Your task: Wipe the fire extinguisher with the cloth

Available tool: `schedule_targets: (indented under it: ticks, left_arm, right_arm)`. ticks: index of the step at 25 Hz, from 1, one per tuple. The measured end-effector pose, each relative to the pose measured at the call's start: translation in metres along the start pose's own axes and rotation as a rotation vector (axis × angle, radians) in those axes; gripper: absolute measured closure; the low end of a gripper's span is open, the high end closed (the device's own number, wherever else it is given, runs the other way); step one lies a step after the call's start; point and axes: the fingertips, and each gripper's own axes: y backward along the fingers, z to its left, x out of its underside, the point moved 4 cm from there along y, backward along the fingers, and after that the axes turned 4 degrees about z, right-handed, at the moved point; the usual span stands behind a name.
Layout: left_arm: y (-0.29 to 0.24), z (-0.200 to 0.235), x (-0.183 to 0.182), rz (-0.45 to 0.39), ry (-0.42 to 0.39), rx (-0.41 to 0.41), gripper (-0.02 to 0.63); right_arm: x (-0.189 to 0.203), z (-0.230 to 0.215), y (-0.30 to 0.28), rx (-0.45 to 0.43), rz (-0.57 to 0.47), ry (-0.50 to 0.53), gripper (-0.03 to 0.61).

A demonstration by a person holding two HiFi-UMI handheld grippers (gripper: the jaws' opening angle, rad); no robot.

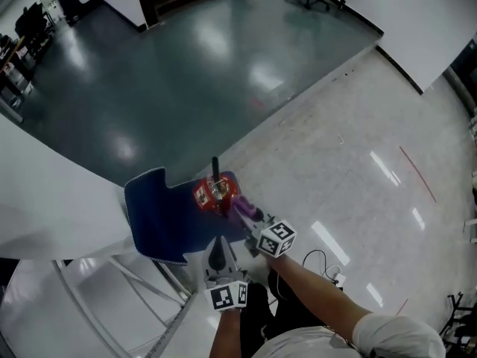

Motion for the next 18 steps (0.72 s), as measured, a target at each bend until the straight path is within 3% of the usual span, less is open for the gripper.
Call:
schedule_targets:
  ticks: [4,9,18]
  left_arm:
    - [0.010,-0.006,-0.023,0.028,-0.015,-0.012,0.609]
    - [0.018,-0.014,-0.042,0.078,0.024,-0.040,0.609]
    - [0.043,-0.029,-0.048,0.090,-0.019,-0.020,0.609]
  right_arm:
    - [-0.050,0.044,0.026,0.009,-0.004,0.107,0.522]
    - [-0.095,0.075,0.048,0.049,0.020,0.279,0.522]
    - [-0.102,0.104,0.098,0.043,0.023,0.401,0.522]
